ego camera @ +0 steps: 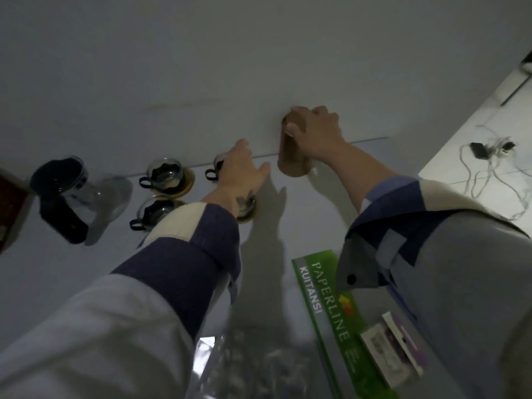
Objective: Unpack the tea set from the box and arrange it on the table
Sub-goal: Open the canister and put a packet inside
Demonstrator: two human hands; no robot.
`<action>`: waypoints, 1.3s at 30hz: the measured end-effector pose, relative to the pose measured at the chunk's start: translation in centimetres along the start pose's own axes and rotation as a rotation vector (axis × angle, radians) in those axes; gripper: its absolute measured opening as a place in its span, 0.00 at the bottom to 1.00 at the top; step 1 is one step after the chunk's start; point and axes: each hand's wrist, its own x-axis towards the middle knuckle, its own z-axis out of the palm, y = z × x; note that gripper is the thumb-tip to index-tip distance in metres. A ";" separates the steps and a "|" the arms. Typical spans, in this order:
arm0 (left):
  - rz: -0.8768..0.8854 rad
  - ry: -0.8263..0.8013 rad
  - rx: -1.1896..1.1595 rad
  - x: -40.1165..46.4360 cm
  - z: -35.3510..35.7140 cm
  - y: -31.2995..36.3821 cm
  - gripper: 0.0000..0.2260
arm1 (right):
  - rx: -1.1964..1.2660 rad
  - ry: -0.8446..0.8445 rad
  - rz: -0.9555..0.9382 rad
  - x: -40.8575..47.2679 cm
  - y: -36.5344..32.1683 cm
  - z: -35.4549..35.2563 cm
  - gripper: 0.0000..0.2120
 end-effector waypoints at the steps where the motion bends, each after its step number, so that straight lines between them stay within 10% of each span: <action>1: -0.018 -0.023 -0.033 0.8 1.2 0.4 0.34 | -0.019 0.002 -0.005 0.8 0.1 -0.1 0.23; 8: -0.105 -0.106 -0.077 5.2 7.4 0.9 0.45 | -0.238 -0.009 -0.052 4.3 1.5 1.0 0.23; 19: 0.062 -0.002 -0.222 9.2 9.6 1.2 0.36 | -0.378 0.090 -0.208 5.4 2.0 1.7 0.21; 28: 0.066 -0.002 -0.201 9.1 9.2 1.4 0.36 | -0.123 -0.083 -0.240 6.8 2.1 -1.5 0.20; 39: 0.089 -0.004 -0.132 8.7 8.8 1.5 0.32 | 0.217 0.263 -0.133 -1.9 5.0 0.6 0.21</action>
